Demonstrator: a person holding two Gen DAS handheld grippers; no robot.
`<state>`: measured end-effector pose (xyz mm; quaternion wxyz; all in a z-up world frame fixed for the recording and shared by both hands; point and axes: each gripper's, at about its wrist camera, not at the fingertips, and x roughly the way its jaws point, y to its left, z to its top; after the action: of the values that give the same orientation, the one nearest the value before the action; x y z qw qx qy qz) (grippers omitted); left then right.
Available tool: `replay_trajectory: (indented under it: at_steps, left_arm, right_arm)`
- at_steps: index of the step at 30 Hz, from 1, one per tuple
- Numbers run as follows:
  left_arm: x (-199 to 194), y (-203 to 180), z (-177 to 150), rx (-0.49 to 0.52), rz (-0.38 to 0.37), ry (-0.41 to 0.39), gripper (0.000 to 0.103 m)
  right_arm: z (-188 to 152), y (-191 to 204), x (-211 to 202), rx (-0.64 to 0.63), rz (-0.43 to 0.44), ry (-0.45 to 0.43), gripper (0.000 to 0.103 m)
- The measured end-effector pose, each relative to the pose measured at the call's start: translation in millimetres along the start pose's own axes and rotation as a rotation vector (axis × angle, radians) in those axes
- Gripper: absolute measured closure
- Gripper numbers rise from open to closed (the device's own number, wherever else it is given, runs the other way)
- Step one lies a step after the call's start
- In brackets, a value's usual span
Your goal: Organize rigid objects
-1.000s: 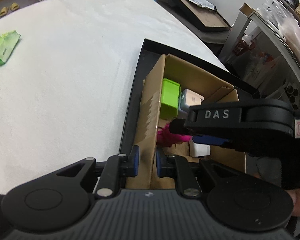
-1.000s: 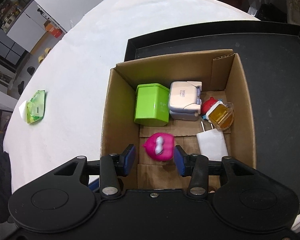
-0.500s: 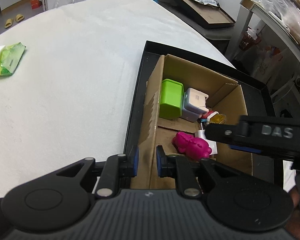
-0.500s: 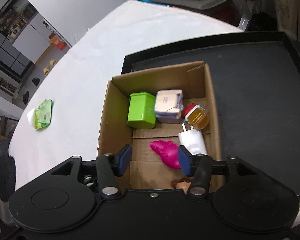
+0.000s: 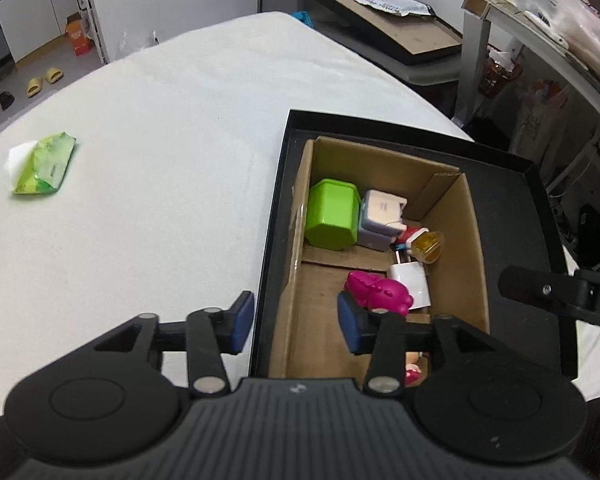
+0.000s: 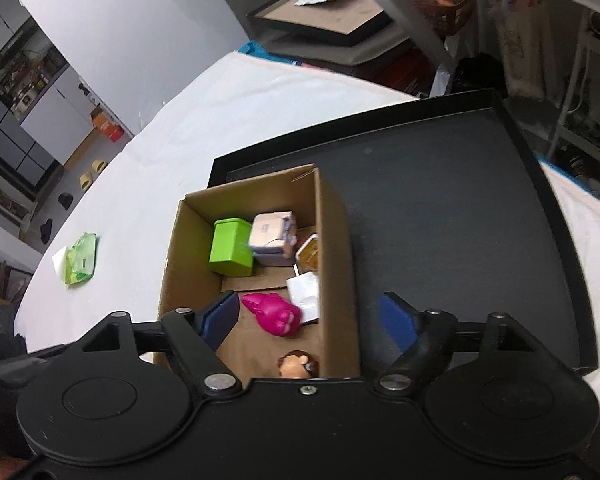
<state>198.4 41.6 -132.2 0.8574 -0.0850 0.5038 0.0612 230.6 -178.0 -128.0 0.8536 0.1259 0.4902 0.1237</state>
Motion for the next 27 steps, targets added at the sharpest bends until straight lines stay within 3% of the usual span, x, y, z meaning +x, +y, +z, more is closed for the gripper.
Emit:
replay_trajectory:
  at_steps: [4,13,27]
  left_arm:
    - [-16.2,-5.5,0.7,0.026,0.031,-0.021,0.045]
    - [-55.9,-13.3,-5.4,0.037,0.032,-0.043,0.028]
    - [-119.5,-21.4,-32.8,0.063,-0.006,-0.115,0.013]
  right_arm:
    - [-5.2,-6.5,-12.4,0.002,-0.009,-0.026,0.02]
    - [-13.7,-10.4,-46.1,-0.01,-0.03,-0.093,0.0]
    - [-41.5,-7.8,-104.3,-0.053,-0.055,-0.185,0.0]
